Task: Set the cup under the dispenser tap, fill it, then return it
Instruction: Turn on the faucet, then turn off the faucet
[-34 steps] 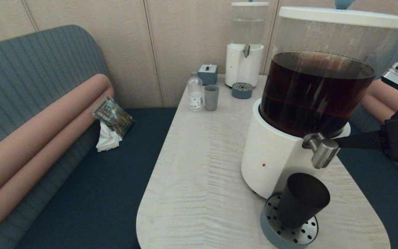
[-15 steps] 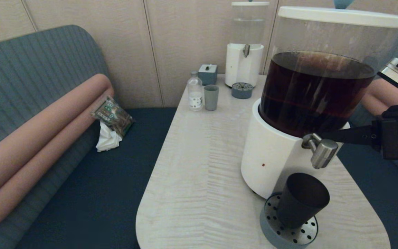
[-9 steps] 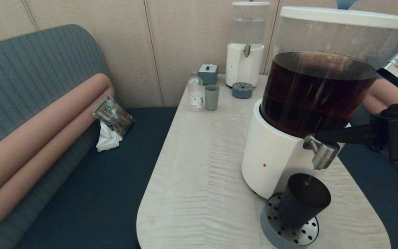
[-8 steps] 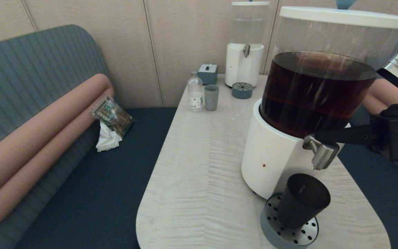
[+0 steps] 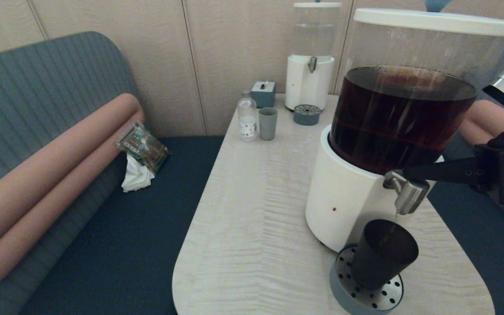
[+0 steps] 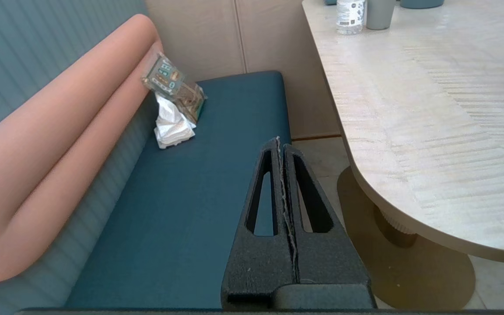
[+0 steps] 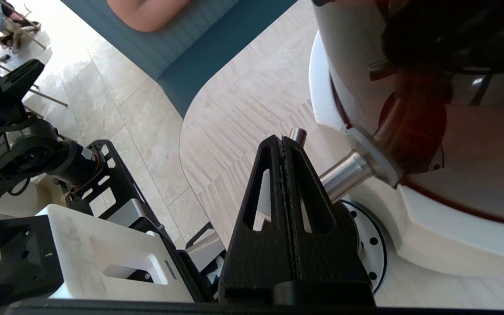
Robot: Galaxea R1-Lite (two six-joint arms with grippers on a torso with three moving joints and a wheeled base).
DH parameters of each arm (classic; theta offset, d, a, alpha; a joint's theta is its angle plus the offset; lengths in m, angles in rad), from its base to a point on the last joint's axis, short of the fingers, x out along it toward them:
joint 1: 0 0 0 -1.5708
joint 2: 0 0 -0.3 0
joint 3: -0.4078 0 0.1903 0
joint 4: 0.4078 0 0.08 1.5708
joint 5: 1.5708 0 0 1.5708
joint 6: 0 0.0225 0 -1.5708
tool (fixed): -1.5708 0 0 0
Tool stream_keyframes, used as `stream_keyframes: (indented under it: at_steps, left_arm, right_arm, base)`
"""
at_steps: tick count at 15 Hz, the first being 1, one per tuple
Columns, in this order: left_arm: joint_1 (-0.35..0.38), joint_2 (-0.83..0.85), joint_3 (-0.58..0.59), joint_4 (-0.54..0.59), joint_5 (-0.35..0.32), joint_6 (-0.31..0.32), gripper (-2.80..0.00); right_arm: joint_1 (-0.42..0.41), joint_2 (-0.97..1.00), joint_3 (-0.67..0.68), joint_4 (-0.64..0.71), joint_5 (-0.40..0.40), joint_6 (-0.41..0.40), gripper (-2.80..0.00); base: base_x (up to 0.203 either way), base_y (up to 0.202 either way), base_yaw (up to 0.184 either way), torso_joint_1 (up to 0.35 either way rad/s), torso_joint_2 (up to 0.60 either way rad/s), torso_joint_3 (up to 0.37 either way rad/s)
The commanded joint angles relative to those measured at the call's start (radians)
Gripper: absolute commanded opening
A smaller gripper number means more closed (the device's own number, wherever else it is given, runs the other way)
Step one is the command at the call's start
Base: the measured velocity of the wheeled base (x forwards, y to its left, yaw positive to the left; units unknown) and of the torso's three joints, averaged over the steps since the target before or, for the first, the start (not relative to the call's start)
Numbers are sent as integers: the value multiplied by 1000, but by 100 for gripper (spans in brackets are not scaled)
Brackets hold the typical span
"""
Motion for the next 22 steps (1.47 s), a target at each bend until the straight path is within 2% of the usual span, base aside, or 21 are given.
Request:
stream_keyframes:
  at_steps: [1,6,10,16,20,22]
  left_arm:
    - [0,1,40,-1,0,0,-280]
    - [0,1,40,-1,0,0,-280]
    - [0,1,40,-1,0,0,-280]
    - [0,1,40,-1,0,0,-280]
    - [0,1,40,-1,0,0,-280]
    - [0,1,40,-1,0,-3,-280]
  right_arm:
    - [-3,-20,-4,-4,2,1,-280]
    - [-14,-80,-3,-11,0,13,-280]
    - [-30,-145,26,-4,-37,15,-280]
    - [-22,-290,134,-8,-234,17,-280]
    - [-20,-426,220,17,-320,19,-280]
    - [-6,-505,268,41,-389,19,-280]
  base:
    - [0,0,0,0,0,0]
    - [0,0,0,0,0,0]
    - [0,0,0,0,0,0]
    - [0,0,0,0,0,0]
    - [0,0,0,0,0,0]
    - [0,0,0,0,0,0]
